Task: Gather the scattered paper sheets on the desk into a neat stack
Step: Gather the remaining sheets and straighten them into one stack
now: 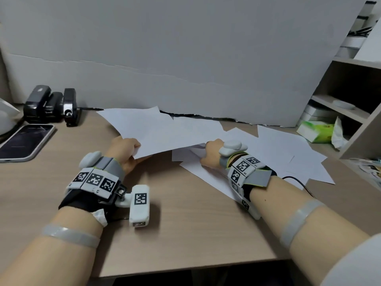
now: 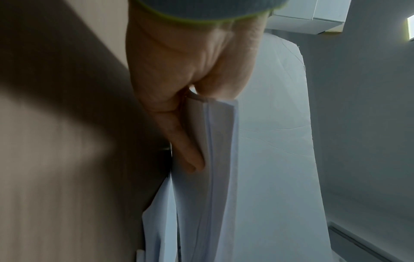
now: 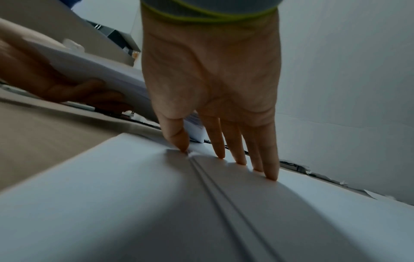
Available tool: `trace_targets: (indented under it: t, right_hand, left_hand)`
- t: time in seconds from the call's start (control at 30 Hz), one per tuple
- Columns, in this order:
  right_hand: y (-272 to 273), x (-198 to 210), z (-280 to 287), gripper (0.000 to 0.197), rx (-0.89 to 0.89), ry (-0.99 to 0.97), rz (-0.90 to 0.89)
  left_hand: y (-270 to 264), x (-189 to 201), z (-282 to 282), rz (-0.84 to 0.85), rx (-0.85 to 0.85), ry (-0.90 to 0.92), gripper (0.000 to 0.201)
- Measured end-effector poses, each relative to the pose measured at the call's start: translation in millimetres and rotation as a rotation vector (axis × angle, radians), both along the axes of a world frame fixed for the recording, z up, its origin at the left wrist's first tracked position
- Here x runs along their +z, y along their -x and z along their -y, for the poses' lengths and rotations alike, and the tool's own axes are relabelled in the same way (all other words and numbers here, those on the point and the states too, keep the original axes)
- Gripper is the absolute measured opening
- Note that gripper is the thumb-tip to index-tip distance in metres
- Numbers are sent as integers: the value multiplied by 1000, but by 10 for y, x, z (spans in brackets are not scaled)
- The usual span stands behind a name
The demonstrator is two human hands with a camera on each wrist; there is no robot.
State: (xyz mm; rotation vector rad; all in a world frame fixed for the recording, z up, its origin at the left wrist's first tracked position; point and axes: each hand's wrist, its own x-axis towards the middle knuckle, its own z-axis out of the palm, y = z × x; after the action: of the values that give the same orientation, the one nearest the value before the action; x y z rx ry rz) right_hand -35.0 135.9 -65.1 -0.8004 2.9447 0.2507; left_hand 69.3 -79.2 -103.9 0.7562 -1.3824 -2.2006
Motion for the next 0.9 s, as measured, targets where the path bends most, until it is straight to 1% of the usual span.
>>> trace_targets:
  t: [0.07, 0.17, 0.2, 0.3, 0.37, 0.43, 0.6, 0.77, 0.83, 0.9]
  right_hand:
    - [-22, 16, 14, 19, 12, 16, -22]
    - [17, 45, -8, 9, -33, 113, -62]
    - [38, 50, -24, 10, -55, 152, -73]
    - [137, 46, -119, 29, -124, 275, -70]
    - [203, 27, -157, 36, -157, 354, -45]
    - [258, 8, -183, 32, -194, 402, -29]
    - [292, -16, -180, 27, -233, 417, -17]
    - [351, 6, -219, 20, -256, 456, -15]
    - [369, 65, -254, 27, -266, 481, -32]
    - [373, 148, -282, 35, -264, 495, -52]
  left_hand:
    - [-25, 19, 12, -35, -6, -26, 23]
    - [-44, 27, 25, -49, -9, -44, 24]
    - [-54, 30, 18, -48, -12, -38, 24]
    - [-50, 35, -7, -45, -18, -29, 25]
    - [-63, 41, -10, -46, -15, -29, 27]
    - [-56, 33, -9, -41, -13, -32, 27]
    - [-53, 25, 42, -16, -4, -45, 25]
    - [-67, 58, 24, -40, -20, -69, 33]
    - [-63, 64, 13, -45, -24, -61, 32]
    - [-74, 77, -11, -44, -28, -53, 28]
